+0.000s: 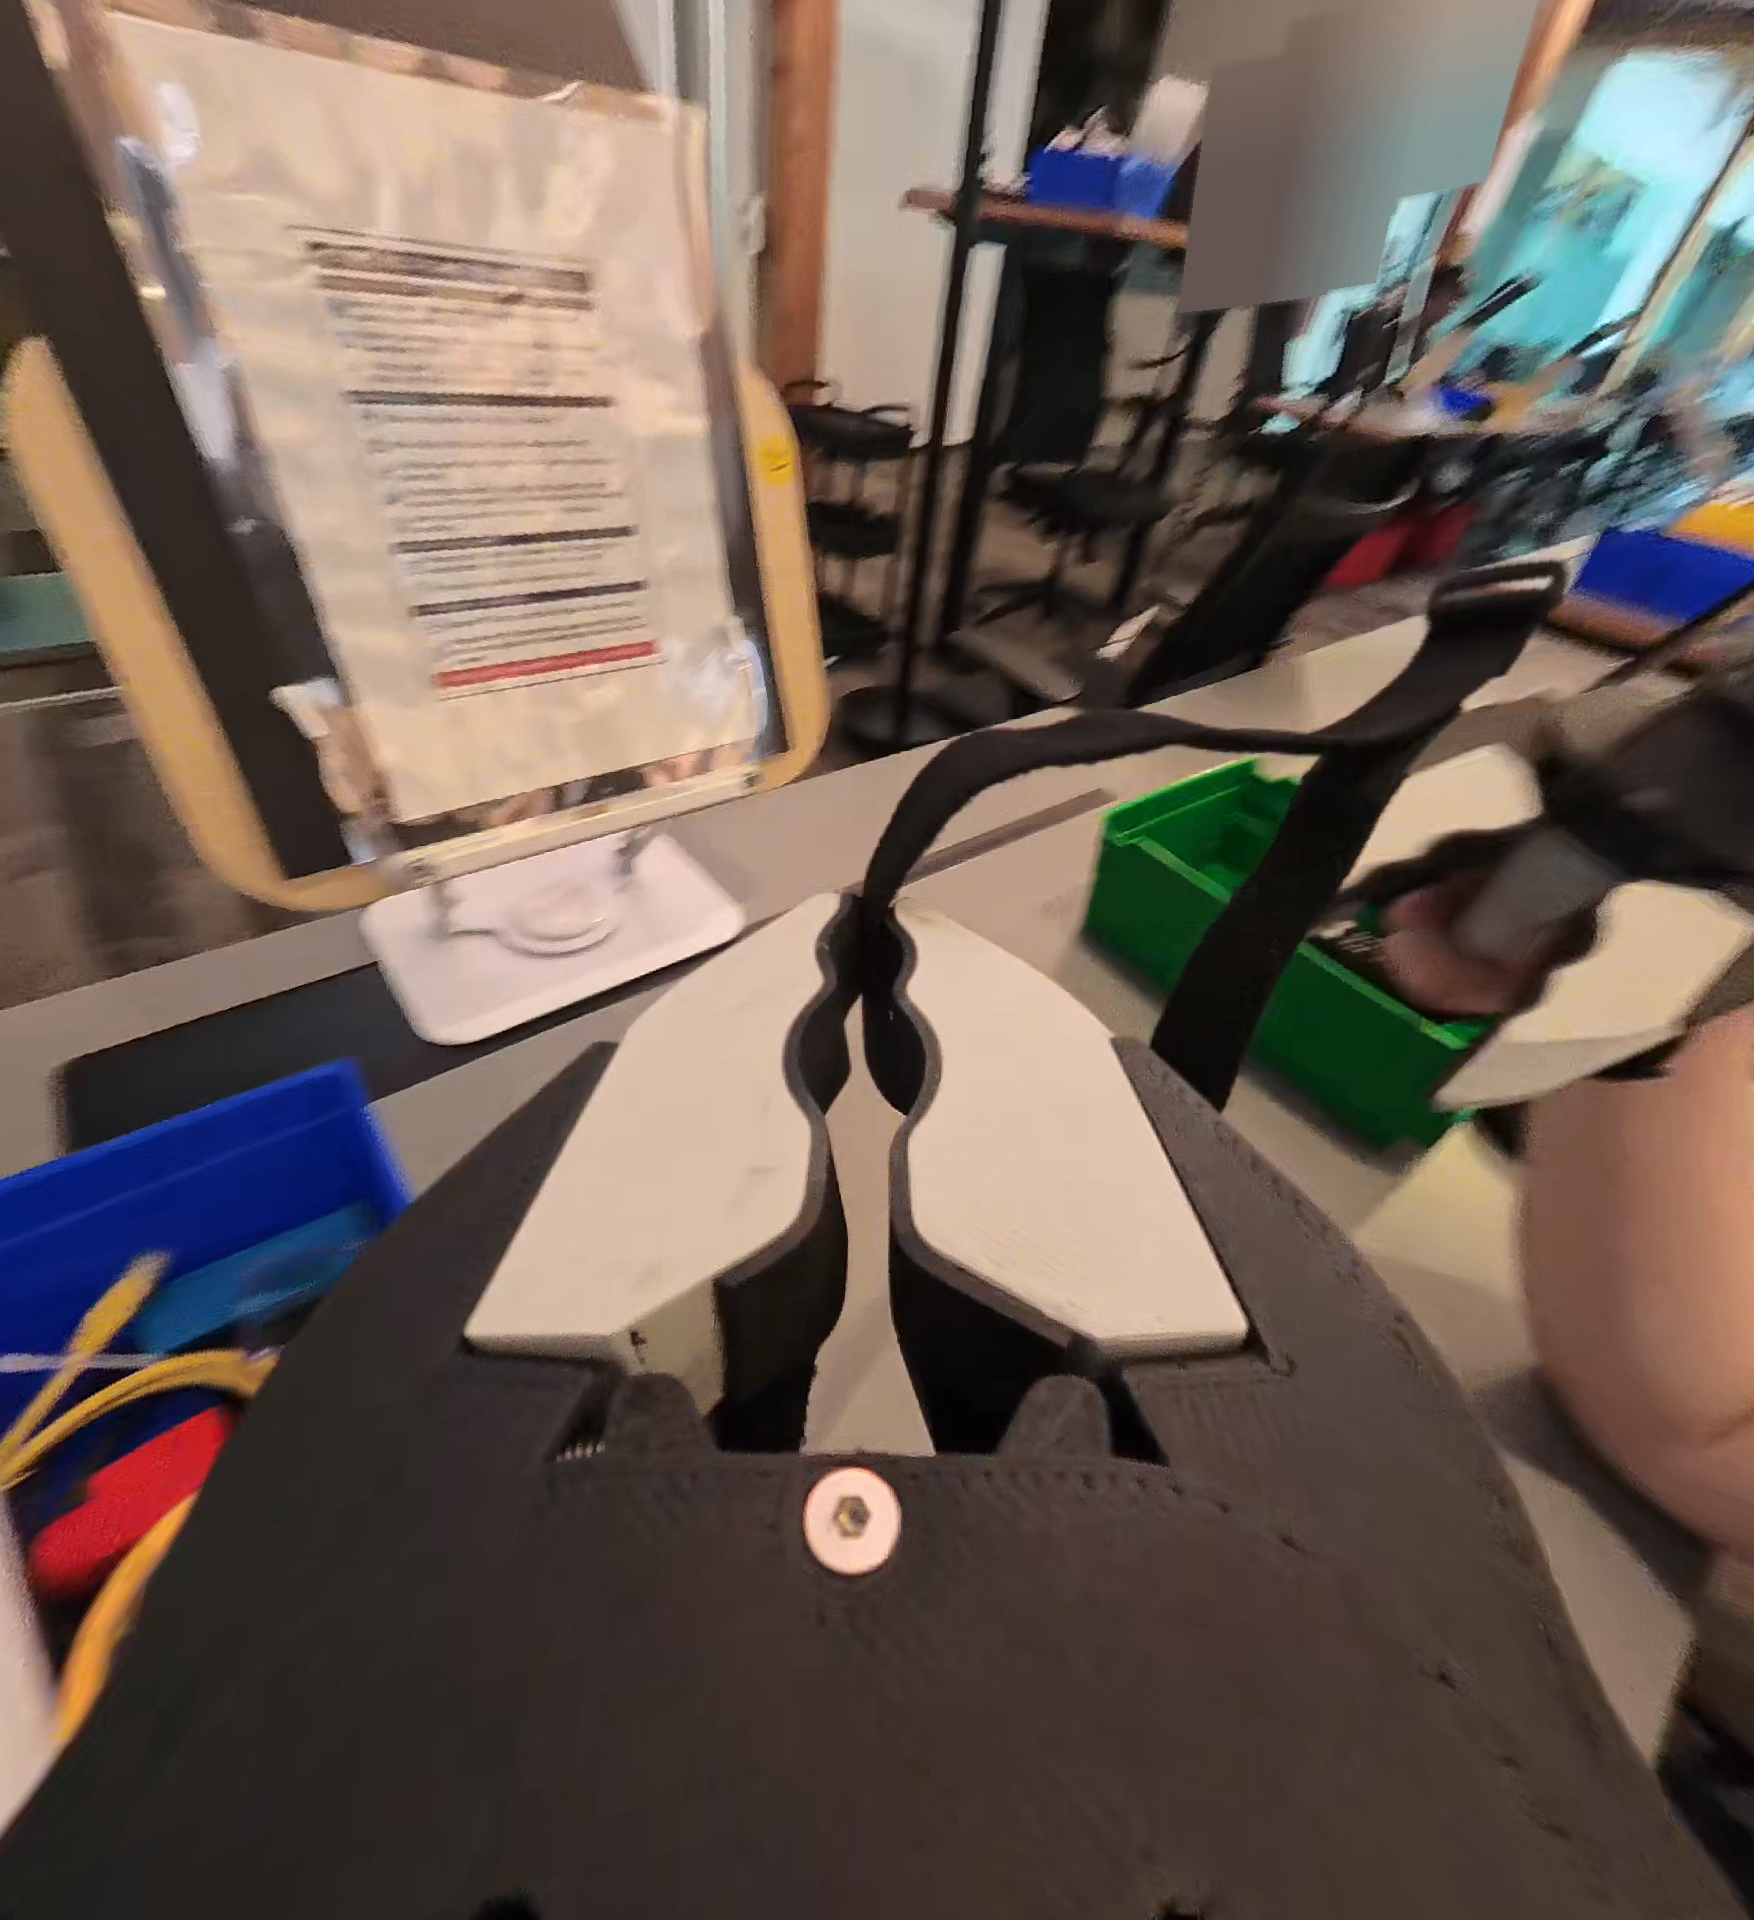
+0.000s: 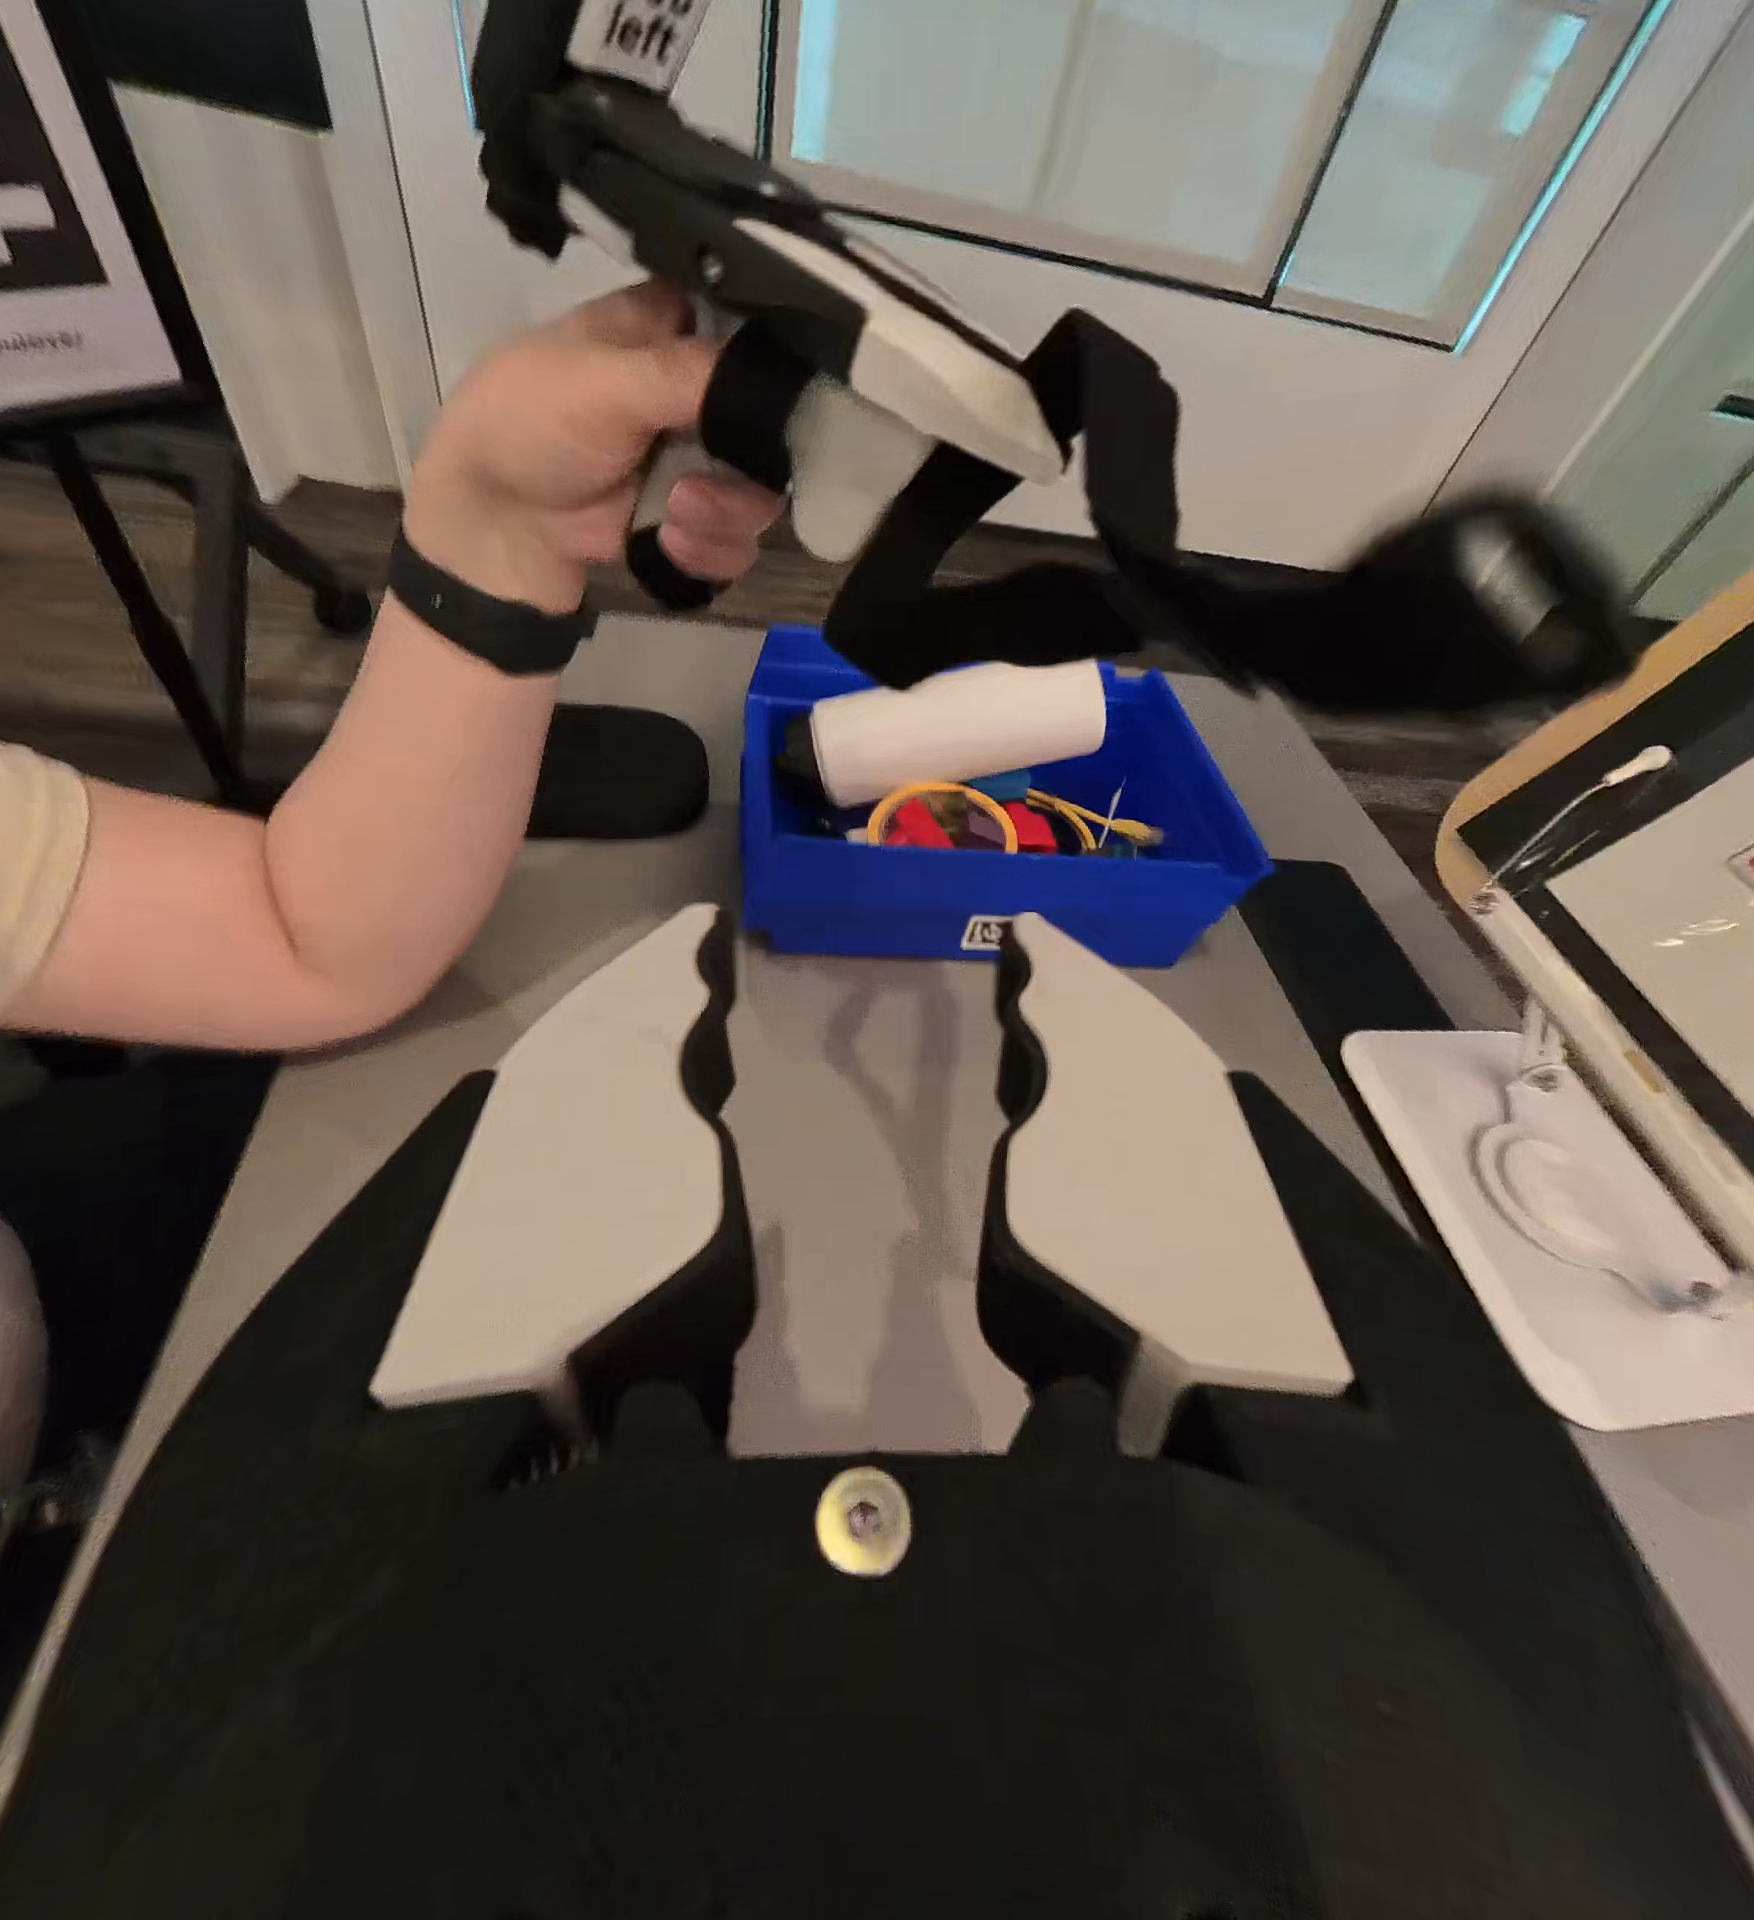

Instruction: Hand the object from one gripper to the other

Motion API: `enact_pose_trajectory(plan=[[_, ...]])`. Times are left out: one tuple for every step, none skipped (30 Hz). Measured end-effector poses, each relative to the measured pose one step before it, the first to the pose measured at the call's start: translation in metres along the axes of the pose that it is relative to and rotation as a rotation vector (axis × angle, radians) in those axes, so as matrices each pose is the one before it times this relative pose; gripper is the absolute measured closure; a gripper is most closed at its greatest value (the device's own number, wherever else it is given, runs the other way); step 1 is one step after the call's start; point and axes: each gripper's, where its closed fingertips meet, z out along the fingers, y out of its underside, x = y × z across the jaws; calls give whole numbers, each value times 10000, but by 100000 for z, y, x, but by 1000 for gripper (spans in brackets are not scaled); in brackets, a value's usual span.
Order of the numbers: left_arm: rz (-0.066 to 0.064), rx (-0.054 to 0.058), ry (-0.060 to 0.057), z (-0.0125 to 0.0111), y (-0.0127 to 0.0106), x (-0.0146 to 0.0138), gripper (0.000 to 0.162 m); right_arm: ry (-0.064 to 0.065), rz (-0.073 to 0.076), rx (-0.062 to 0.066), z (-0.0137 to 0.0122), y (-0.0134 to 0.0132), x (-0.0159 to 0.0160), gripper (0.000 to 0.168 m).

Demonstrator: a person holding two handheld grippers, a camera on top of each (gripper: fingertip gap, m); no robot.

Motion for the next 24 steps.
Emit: enact_pose_trajectory(plan=[[-134,100,428,185,-147,713,160,175,436,197,768,-341,409,108],[-17,-18,287,218,43,548,160,142,429,316,755,-503,359,97],[38,-34,121,213,52,345,160,-31,362,537,660,-784,46,89],[93,-6,19,180,19,227,160,-52,346,769,496,-1052,-70,85],[79,16,-5,159,-29,200,160,121,352,941,296,-1250,144,82],[16,6,55,122,-19,267,160,235,326,1001,92,-1242,305,82],[-6,-35,170,151,44,414,160,202,254,910,-27,-1053,247,83],[8,-80,210,152,119,464,160,193,175,771,-123,-853,272,85],[46,-50,165,181,82,403,160,235,109,643,-217,-722,375,90],[63,-21,95,187,47,319,160,185,25,528,-331,-636,372,105],[78,-109,64,200,169,272,160,96,26,506,-395,-667,283,124],[91,-127,57,206,198,278,160,64,125,476,-377,-702,296,132],[80,-99,81,227,146,317,160,50,183,297,-295,-544,299,134],[56,-73,99,220,121,344,159,-20,187,109,-207,-363,225,136],[56,-63,63,221,105,273,158,-57,155,-12,-133,-230,151,137],[135,-99,43,215,179,234,155,-43,91,-114,-125,-114,170,139],[228,-155,-5,177,287,159,149,25,11,-174,-123,-52,244,140],[251,-198,-150,132,309,-49,137,63,-89,-177,-141,-56,273,140],[230,-232,-318,63,355,-312,121,98,-203,-229,-131,20,281,140],[240,-253,-404,-34,365,-452,109,217,-346,-328,-101,150,399,142],[218,-195,-410,-130,268,-468,103,324,-507,-425,-58,308,464,142],[171,-86,-327,-217,124,-340,102,341,-629,-453,-28,383,419,142],[110,6,-202,-284,-38,-135,102,338,-704,-440,12,424,306,146],[41,62,-150,-319,-175,-14,102,349,-766,-423,60,444,241,147]])
